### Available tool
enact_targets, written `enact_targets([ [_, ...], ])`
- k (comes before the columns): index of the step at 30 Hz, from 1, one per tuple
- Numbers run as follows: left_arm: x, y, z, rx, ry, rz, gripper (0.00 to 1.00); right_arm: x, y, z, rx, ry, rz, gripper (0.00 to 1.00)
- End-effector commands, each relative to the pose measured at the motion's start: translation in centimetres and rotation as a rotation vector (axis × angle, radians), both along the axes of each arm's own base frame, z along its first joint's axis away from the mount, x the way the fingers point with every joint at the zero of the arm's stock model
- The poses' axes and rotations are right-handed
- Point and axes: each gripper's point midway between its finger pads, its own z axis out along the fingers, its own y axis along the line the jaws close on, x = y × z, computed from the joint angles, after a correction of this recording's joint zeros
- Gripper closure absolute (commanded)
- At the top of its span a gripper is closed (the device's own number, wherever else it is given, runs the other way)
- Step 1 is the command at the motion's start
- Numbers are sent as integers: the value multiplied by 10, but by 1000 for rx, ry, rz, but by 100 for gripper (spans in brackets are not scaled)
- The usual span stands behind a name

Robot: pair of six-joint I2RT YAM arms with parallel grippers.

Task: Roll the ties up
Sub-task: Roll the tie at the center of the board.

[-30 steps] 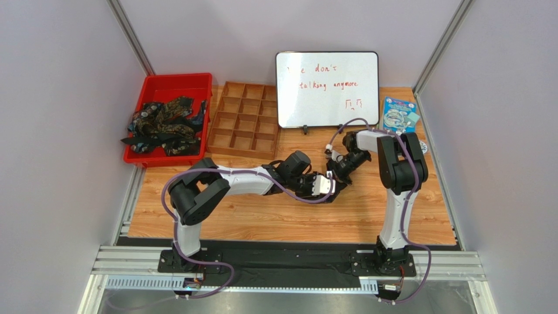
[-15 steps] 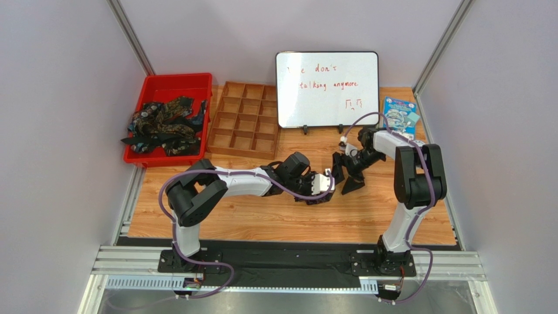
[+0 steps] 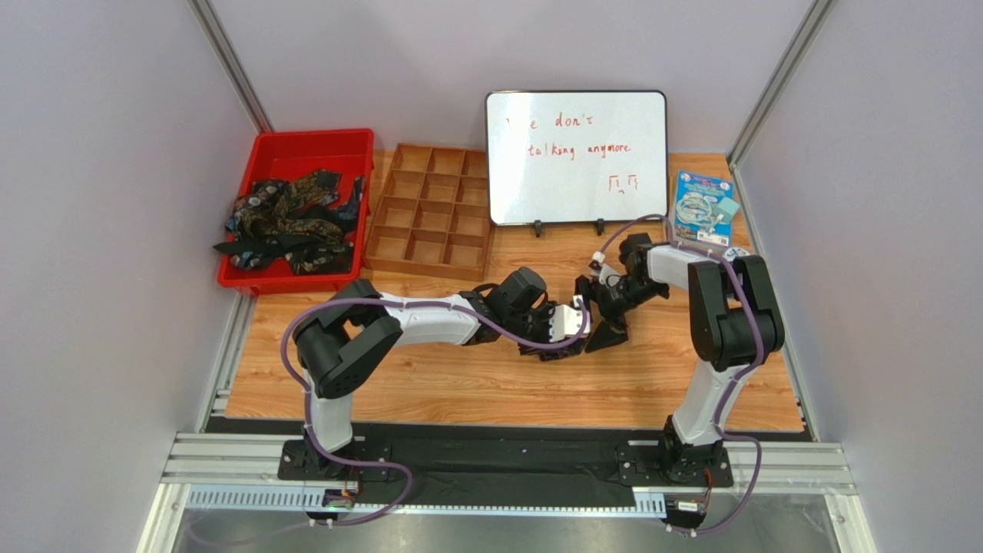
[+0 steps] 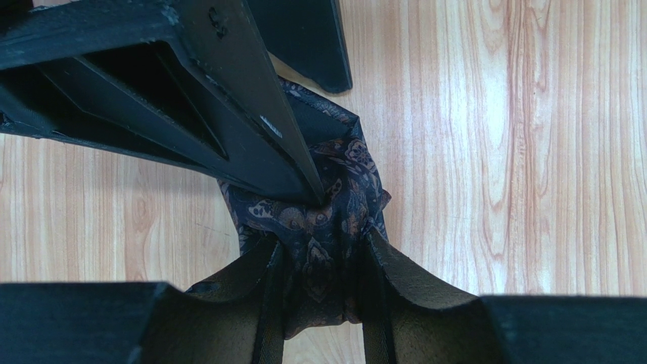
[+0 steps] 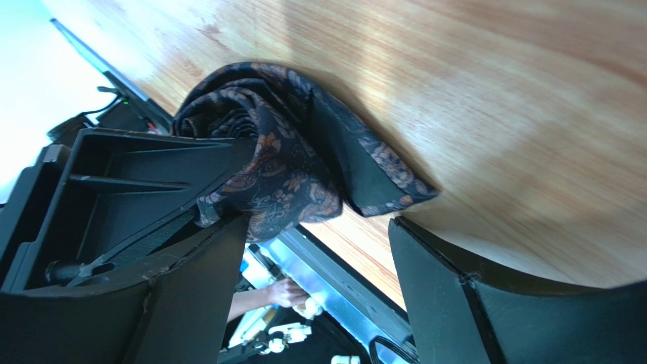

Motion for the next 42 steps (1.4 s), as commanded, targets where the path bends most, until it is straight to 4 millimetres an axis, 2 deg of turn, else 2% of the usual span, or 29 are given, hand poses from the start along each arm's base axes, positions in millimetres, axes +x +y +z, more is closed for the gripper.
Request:
enact_targets([
  [1,-20,30,-49,167,120,28,71,23,2,-38,-62,-189,48,22],
  [5,-20,30,-50,170,123,30,71,29,1,-39,-76,-222,46,23],
  [7,-20,30,-51,172,124,29,72,33,-9,-39,-110,-223,33,18],
  [9,-20,30,-49,170,120,26,72,35,-20,-32,-125,-253,29,13],
  [13,-22,31,-49,171,126,27,72,42,-40,-14,-166,-317,23,11],
  [16,-22,29,-51,167,131,26,72,49,-42,-9,-188,-378,-6,6],
  [17,-21,28,-51,165,129,27,72,50,-41,-10,-189,-384,-16,1],
  [20,-20,27,-52,168,129,25,72,51,-34,-18,-179,-379,-19,0],
  [25,-21,28,-56,180,134,19,73,49,-4,-24,-93,-324,18,0],
  [29,-20,29,-55,184,130,22,73,39,1,-32,-70,-267,47,6],
  [31,-20,29,-56,187,130,22,73,28,3,-33,-41,-211,56,10],
  [38,-22,34,-60,199,136,25,73,17,10,-5,42,-261,74,19],
  [42,-22,35,-61,201,135,29,74,12,14,8,86,-277,87,20],
])
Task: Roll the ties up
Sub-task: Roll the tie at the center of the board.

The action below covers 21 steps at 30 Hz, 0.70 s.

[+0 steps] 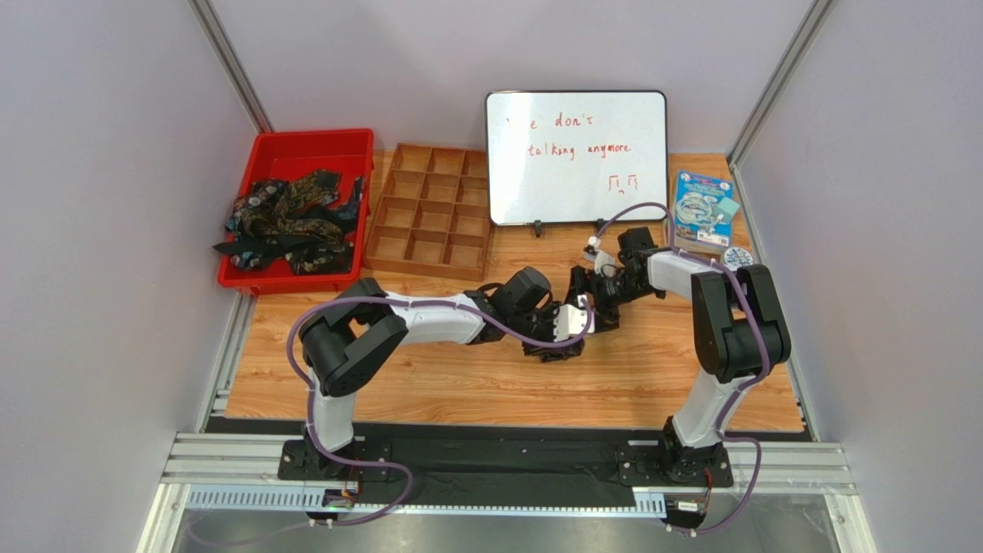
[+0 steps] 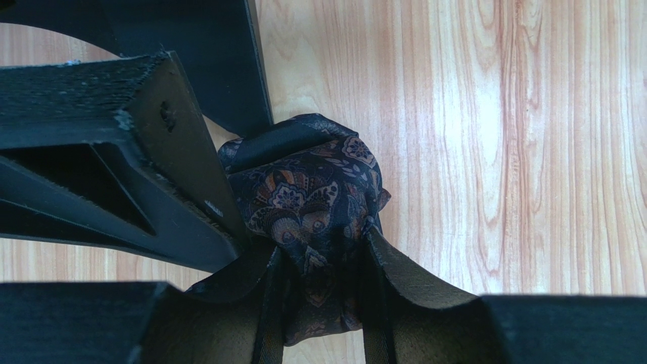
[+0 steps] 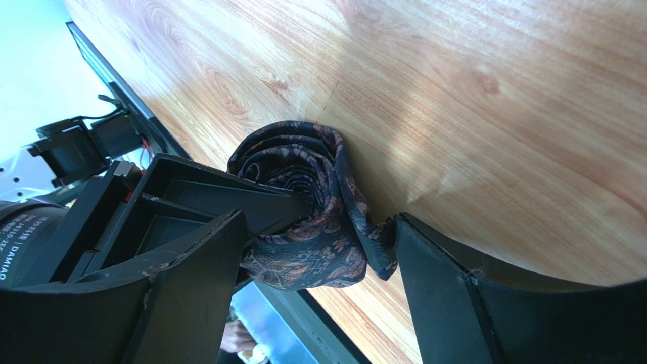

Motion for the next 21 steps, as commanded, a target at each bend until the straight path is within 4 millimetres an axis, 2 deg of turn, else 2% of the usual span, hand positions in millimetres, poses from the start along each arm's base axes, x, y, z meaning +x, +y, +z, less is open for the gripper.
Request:
enact_targets([
  [1,-23,42,-59,205,115,28,74,-16,-3,2,-9,-34,57,19],
  [4,-23,43,-59,206,118,29,74,-20,-2,5,9,-35,60,10],
  [7,-22,42,-59,201,126,37,74,-24,-2,5,28,-29,66,7],
  [21,-20,47,-61,192,176,44,74,-41,1,10,117,-11,75,14],
])
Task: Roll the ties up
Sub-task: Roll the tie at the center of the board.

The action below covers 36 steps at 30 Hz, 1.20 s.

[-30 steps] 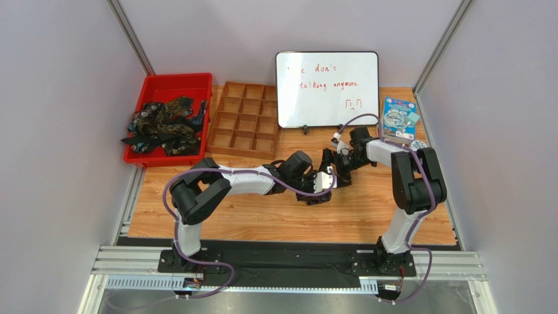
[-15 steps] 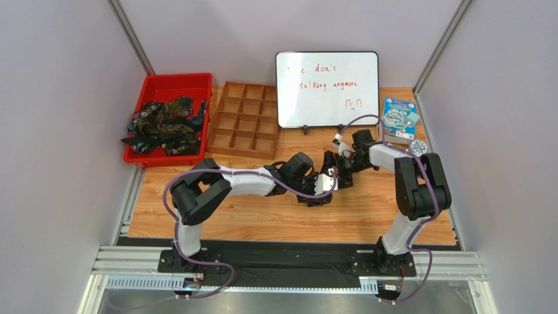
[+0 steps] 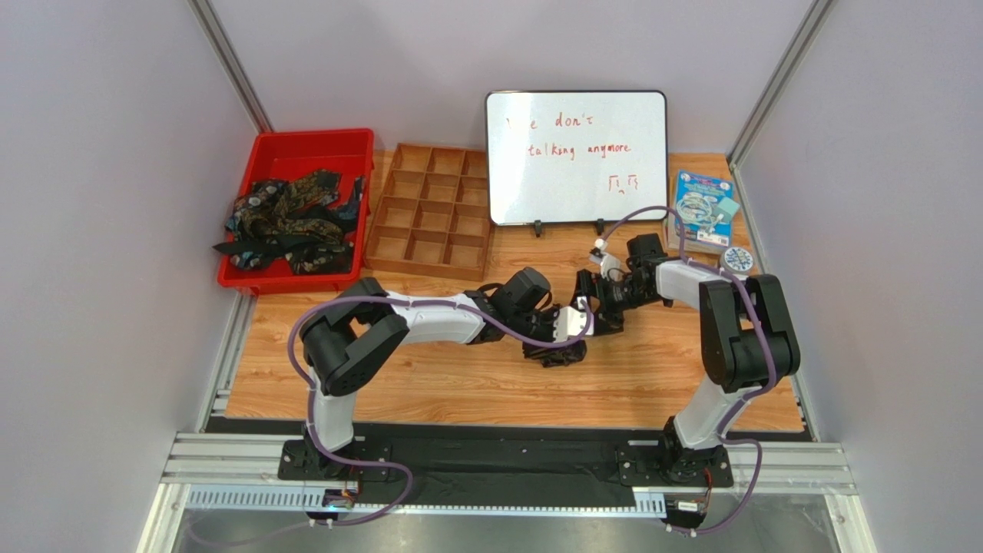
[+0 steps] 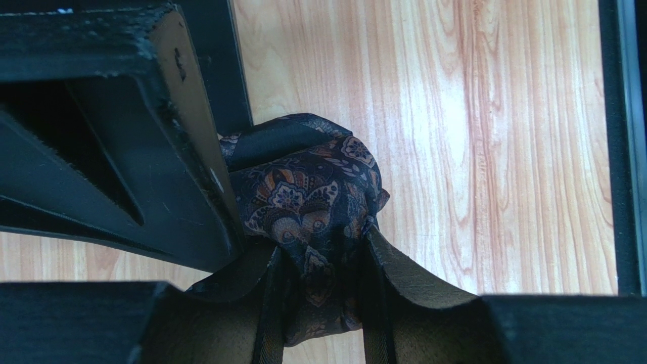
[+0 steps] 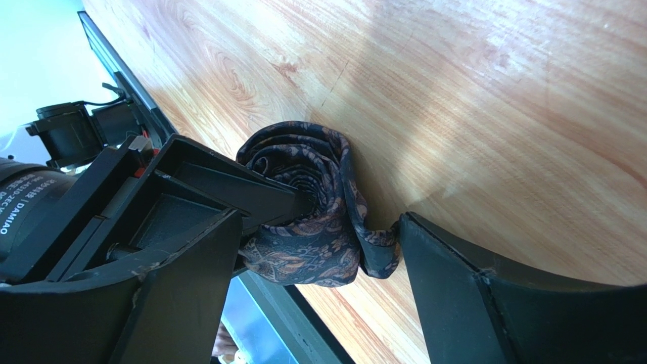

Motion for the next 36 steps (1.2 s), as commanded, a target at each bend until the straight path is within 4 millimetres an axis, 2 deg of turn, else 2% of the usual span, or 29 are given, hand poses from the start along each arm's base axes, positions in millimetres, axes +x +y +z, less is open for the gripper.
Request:
enact_targets([
  [1,-10,49,-62,219,131,81,74,-32,7,8,72,59,63,14],
  [8,-6,53,-67,231,146,101,74,-30,-2,7,124,102,8,7],
  [18,-2,60,-71,252,158,137,74,-30,-3,3,139,108,18,9],
  [25,0,57,-70,246,156,134,75,-14,-7,-8,80,67,-22,13],
  [28,0,58,-71,252,155,131,74,-6,-6,-6,82,36,-37,14],
  [31,-1,59,-72,256,154,132,74,-5,-4,-3,95,27,-38,24],
  [32,0,59,-72,256,151,132,74,-6,-5,-3,94,30,-40,32],
  [36,0,59,-72,256,160,146,74,-10,-4,4,103,27,-37,51],
])
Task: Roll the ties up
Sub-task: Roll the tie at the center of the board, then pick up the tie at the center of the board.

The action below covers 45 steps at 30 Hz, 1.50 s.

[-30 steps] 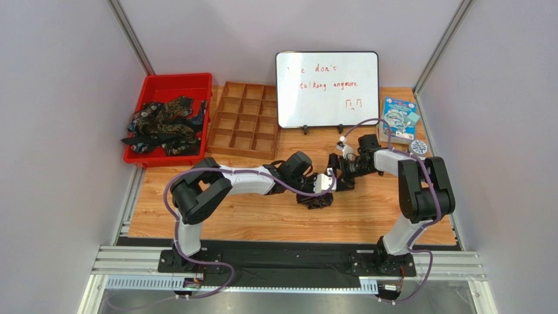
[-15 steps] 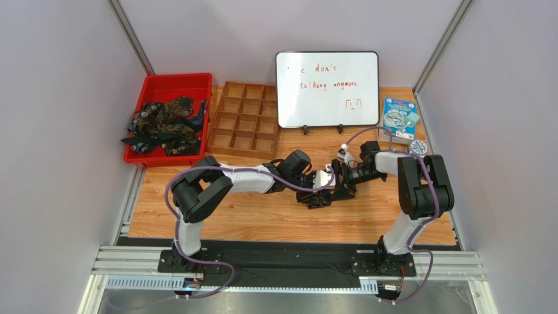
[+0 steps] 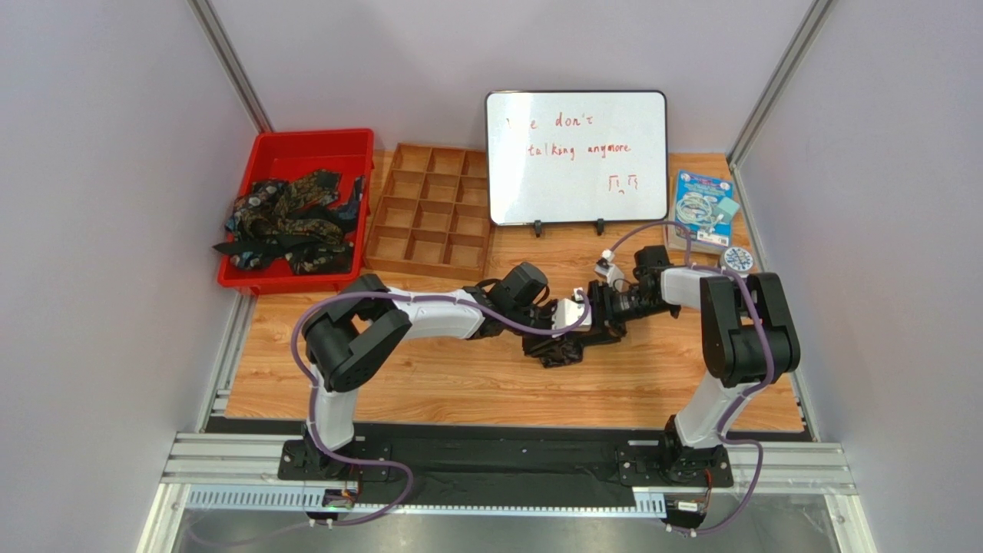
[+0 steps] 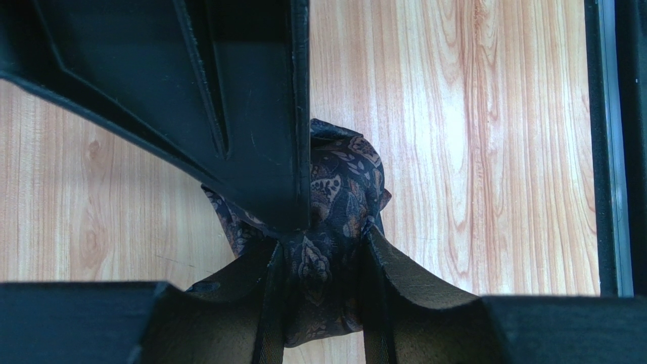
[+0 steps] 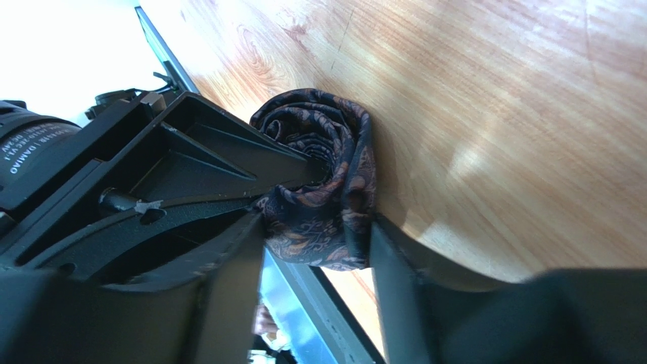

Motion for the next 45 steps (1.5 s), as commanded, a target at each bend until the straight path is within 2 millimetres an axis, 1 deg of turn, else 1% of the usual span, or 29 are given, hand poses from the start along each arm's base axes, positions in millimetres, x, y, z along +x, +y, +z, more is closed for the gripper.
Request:
enact_targets([
  [1,-2,58,-70,276,84,112,74,4,0,5,-7,-66,0,55],
  [4,-2,58,-71,278,91,124,73,-1,1,9,8,-53,7,78],
  [5,-2,58,-71,279,93,127,73,-2,1,9,9,-48,6,90],
  [7,-2,59,-71,278,97,133,73,-4,1,11,8,-42,8,99],
  [10,-1,60,-70,276,99,148,69,-5,1,13,4,-27,-1,100],
  [13,4,61,-62,261,89,182,50,0,1,18,-18,-34,-20,100],
  [14,8,63,-52,245,84,211,40,2,2,23,-20,-37,-32,100],
  [16,13,65,-38,211,83,244,31,4,3,28,-38,-32,-42,100],
  [17,17,67,-20,172,83,271,22,8,6,36,-37,-35,-52,100],
  [19,17,71,-1,136,87,290,7,10,9,42,-59,-34,-59,100],
  [20,18,73,20,92,85,305,1,16,12,49,-67,-38,-71,100],
  [22,13,80,38,66,96,317,1,14,17,56,-113,-56,-60,100],
  [23,8,86,56,38,87,324,1,21,19,64,-128,-81,-67,100],
  [25,4,96,71,23,92,354,1,24,23,71,-185,-95,-89,100],
  [27,-3,113,89,8,98,391,1,31,33,88,-217,-113,-107,100],
  [29,-12,133,105,-7,85,432,1,42,37,95,-274,-136,-142,100],
  [31,-15,153,122,-39,59,495,0,60,51,109,-319,-163,-182,100],
  [32,-20,164,123,-22,62,519,1,67,58,117,-320,-175,-192,100],
  [33,-21,173,127,-26,58,547,1,78,74,135,-321,-239,-195,100],
  [34,-19,189,140,-57,31,596,1,87,82,137,-339,-259,-203,100],
  [36,-22,214,139,-28,27,667,0,94,101,141,-397,-325,-200,100],
  [37,-15,233,148,-42,-11,748,1,111,116,152,-390,-359,-210,100],
  [39,-8,252,159,-67,-65,824,1,123,136,161,-407,-406,-230,100],
  [40,-4,262,171,-91,-88,854,1,136,148,180,-381,-441,-267,100],
  [41,-4,270,171,-78,-81,891,1,142,161,173,-400,-445,-274,100],
  [42,0,277,175,-85,-85,941,1,151,164,173,-424,-468,-298,100],
  [43,6,286,181,-89,-102,994,1,160,173,189,-401,-511,-311,100],
  [44,12,297,182,-86,-96,1061,1,166,180,175,-425,-502,-308,100],
  [45,18,310,181,-66,-109,1131,1,171,183,174,-437,-512,-322,100],
])
